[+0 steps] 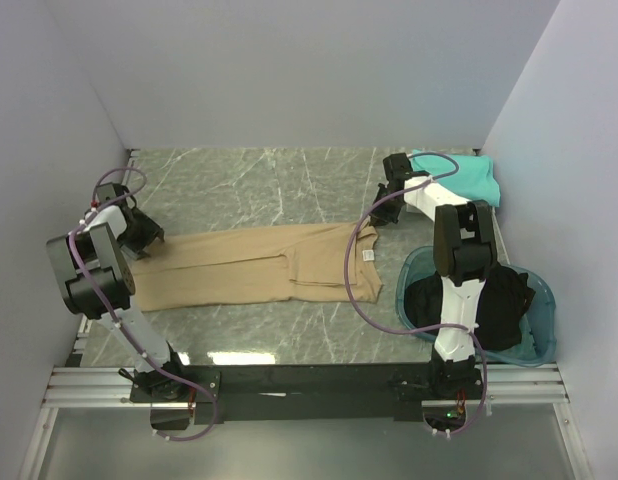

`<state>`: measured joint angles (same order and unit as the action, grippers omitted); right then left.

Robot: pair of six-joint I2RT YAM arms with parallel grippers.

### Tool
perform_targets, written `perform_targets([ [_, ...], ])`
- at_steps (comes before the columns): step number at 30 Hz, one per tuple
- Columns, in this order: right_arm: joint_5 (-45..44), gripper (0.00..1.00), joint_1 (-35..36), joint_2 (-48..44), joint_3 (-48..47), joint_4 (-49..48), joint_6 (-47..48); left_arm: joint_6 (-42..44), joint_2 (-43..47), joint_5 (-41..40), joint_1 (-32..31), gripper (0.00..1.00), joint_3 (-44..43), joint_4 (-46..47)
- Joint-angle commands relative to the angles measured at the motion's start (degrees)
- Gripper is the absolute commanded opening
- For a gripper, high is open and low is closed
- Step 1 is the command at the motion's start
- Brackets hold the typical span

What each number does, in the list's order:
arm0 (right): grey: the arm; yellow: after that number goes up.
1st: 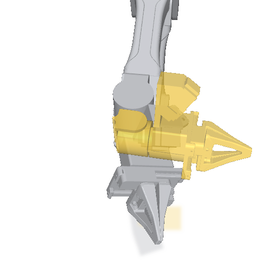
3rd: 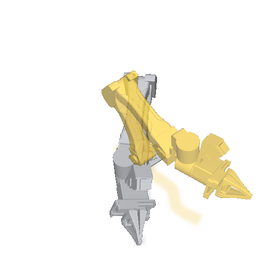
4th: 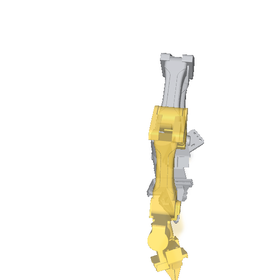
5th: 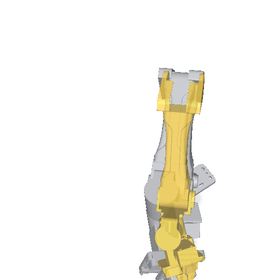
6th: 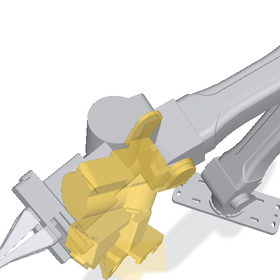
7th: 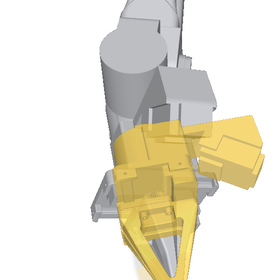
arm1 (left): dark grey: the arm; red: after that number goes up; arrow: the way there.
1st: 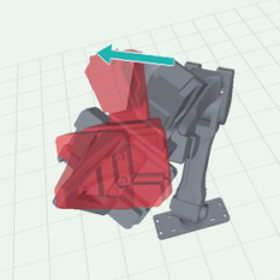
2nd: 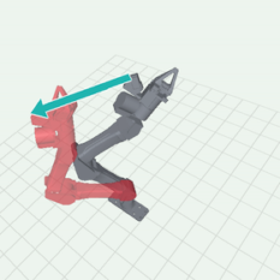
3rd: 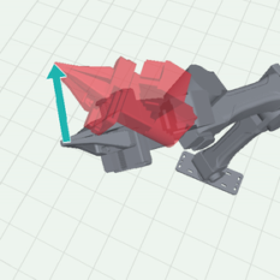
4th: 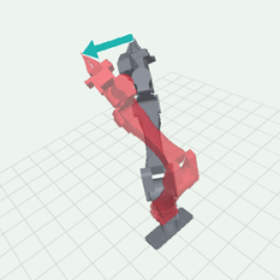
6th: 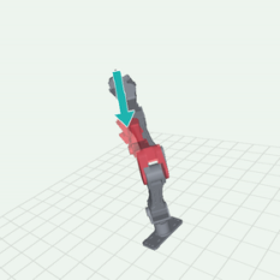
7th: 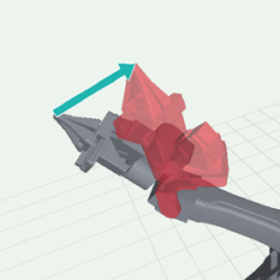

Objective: Fold and stack the t-shirts
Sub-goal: Fold the tshirt

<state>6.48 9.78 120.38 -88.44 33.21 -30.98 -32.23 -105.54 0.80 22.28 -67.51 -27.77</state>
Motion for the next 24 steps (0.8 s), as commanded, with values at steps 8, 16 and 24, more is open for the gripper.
perform_targets([
  [8,0.99,0.00,-0.46,1.44,-6.72,-0.08,0.22,4.01,-2.92,-1.68,-0.75,0.66,2.64,-0.88],
  [16,1.08,0.11,-0.46,5.92,-14.56,0.27,1.45,5.33,-2.04,-0.36,-3.82,0.78,-0.08,-1.85],
  [24,-0.94,0.41,0.41,0.76,-14.75,-1.04,3.56,6.04,3.58,-0.53,-7.86,0.83,-2.45,-3.61],
])
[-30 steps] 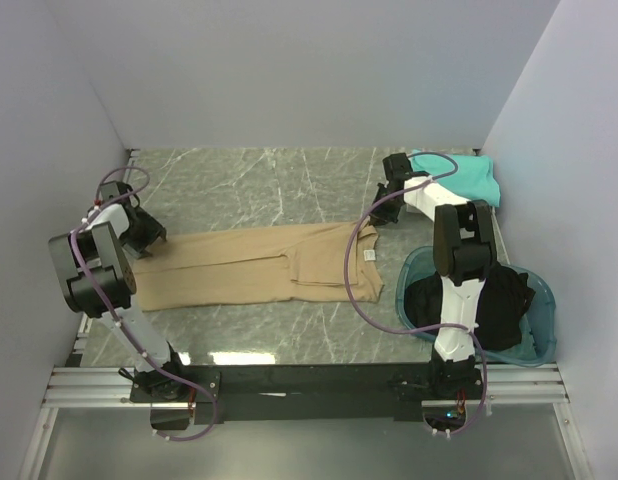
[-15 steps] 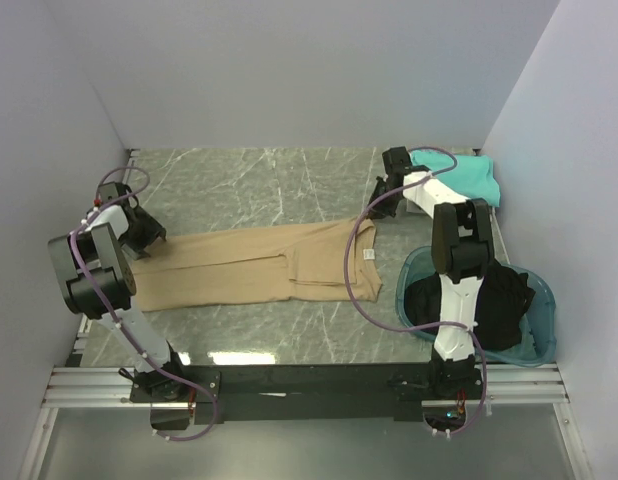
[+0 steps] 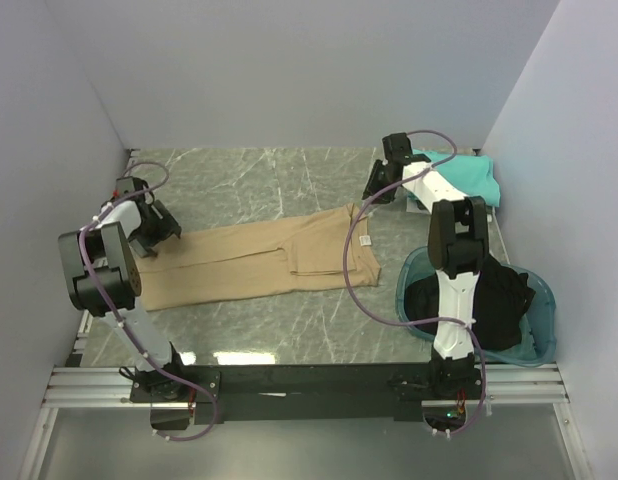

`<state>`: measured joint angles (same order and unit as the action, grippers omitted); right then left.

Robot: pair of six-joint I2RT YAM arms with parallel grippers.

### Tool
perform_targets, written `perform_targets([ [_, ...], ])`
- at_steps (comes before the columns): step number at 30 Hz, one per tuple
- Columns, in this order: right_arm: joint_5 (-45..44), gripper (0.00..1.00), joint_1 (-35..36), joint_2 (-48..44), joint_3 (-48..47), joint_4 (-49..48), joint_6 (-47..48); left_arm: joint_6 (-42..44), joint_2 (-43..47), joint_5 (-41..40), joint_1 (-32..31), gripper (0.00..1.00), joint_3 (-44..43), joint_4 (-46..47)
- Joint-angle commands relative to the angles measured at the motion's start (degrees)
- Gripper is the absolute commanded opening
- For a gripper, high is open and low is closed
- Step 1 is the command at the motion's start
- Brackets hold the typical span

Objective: Fold and stack the t-shirts
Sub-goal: Fold the tshirt

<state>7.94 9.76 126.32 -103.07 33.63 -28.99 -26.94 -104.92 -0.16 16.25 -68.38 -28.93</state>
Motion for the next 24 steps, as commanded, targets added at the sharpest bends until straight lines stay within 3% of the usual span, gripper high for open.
perform_targets([
  [1,-2.93,0.41,0.70,-6.34,0.58,-1.72,1.83,0.66,3.49,0.34,-2.36,0.83,-1.58,-2.45],
  [10,-2.24,0.40,10.10,-15.93,11.38,-3.21,1.49,-1.01,8.86,1.65,-7.37,0.83,4.04,-1.05],
  [16,4.44,0.38,16.16,-13.48,12.81,-7.43,-1.24,-0.66,10.97,4.38,-8.52,0.83,9.22,1.24],
  [24,0.67,0.35,16.61,-12.94,14.11,-2.96,-0.37,-0.22,13.87,4.21,-8.60,0.83,12.83,1.68],
])
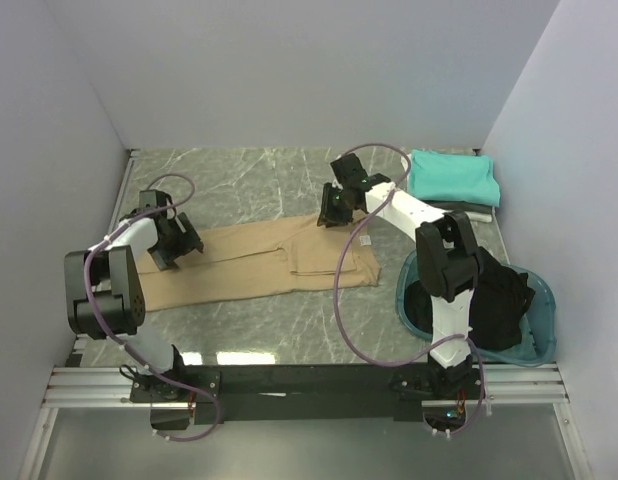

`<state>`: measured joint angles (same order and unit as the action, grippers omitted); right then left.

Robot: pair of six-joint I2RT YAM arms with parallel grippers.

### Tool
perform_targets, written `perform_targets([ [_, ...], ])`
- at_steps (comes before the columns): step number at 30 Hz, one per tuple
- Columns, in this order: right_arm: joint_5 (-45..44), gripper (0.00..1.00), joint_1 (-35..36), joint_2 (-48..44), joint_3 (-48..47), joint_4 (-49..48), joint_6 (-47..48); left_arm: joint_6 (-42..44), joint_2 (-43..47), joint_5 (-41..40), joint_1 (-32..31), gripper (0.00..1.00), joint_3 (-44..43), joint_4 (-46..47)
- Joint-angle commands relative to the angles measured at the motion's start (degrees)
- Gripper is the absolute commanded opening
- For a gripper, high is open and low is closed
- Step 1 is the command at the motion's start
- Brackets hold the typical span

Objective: Fold and stack the t-shirts
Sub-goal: Fold the tshirt

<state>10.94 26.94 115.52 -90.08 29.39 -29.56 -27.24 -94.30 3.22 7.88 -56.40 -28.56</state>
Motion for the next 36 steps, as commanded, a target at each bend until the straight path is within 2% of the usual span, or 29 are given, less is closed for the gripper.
perform_targets([
  [1,-2.85,0.35,-0.48,-3.19,3.31,1.64,0.29,0.26,3.60,0.65,-0.23,0.83,0.94,1.31],
  [5,-5.22,0.35,-0.40,-11.52,11.58,1.46,0.29,0.79,4.13,0.29,-0.23,0.83,0.77,1.31],
  [11,-6.89,0.35,1.27,-17.69,19.68,4.01,-0.23,1.05,2.11,-0.15,-0.23,0.83,-0.29,1.22],
  [15,-7.86,0.36,2.07,-18.23,22.67,4.45,-2.25,1.49,1.23,0.03,-0.15,0.83,-1.08,1.14],
  [36,-13.66,0.37,1.89,-14.10,25.04,4.80,-4.63,2.11,2.02,0.20,-0.23,0.83,-0.64,1.14],
])
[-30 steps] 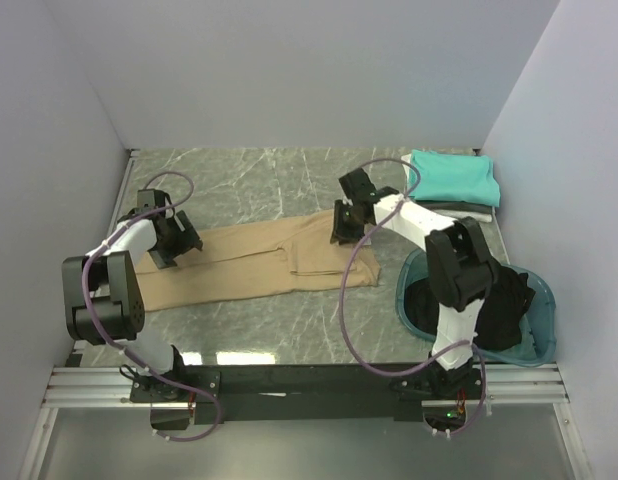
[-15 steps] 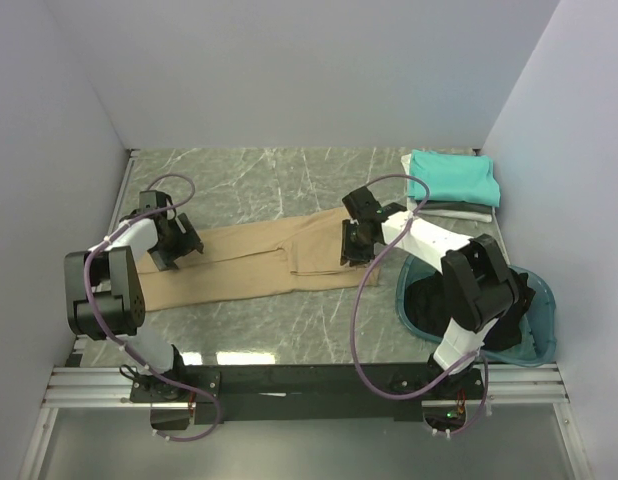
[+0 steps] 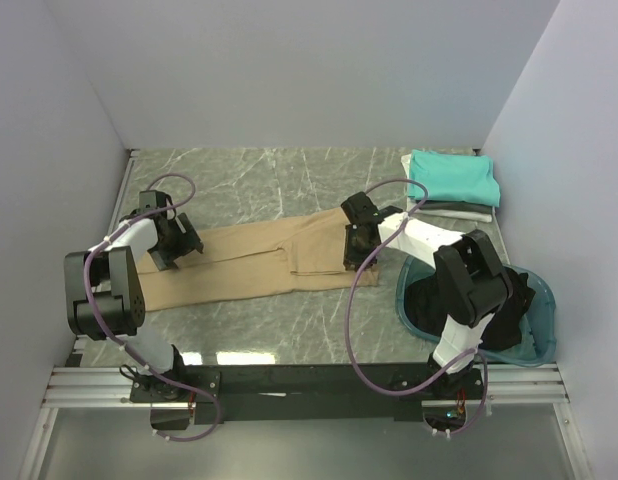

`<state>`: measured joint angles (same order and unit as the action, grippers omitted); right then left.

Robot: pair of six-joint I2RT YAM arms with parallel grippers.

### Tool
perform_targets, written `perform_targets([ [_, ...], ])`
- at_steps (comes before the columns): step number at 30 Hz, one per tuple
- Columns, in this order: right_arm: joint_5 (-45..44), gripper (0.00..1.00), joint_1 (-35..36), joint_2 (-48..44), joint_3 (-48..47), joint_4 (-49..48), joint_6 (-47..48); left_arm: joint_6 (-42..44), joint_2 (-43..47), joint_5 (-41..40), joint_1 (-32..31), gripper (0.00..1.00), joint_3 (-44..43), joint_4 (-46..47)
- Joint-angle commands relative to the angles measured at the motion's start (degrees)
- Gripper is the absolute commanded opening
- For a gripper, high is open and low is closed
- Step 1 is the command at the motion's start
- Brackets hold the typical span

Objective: Fold and stack the t-shirts
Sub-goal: Fold the tshirt

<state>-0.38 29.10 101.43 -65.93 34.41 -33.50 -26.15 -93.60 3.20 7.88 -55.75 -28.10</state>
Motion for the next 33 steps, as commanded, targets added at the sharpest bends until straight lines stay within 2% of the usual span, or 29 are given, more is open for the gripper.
perform_targets([
  [1,-2.52,0.37,-0.36,0.09,0.98,-0.31,-0.78,1.02,1.32,0.14,-0.15,0.83,-1.29,0.68],
  [14,-1.90,0.35,-1.07,0.96,1.60,-0.93,-0.08,1.01,1.93,0.05,-0.15,0.83,-1.30,0.32],
  [17,-1.20,0.27,-0.98,0.79,1.60,-1.10,0.36,1.02,2.02,-0.04,-0.23,0.83,-1.38,0.32],
  [18,-0.85,0.21,-1.06,0.62,1.60,-1.19,0.45,1.02,2.02,-0.04,-0.15,0.83,-1.38,0.32],
  [23,0.21,0.11,-1.07,0.70,1.95,-1.19,0.89,0.84,2.20,-0.39,-0.15,0.83,-1.30,0.24],
  [27,1.70,0.00,-1.15,0.53,2.21,-0.75,1.15,0.93,2.55,-0.74,-0.23,0.83,-1.03,0.06],
  [33,3.89,0.00,-1.15,-2.19,2.91,0.74,0.36,0.93,2.99,-0.83,-0.15,0.83,-0.33,0.06],
])
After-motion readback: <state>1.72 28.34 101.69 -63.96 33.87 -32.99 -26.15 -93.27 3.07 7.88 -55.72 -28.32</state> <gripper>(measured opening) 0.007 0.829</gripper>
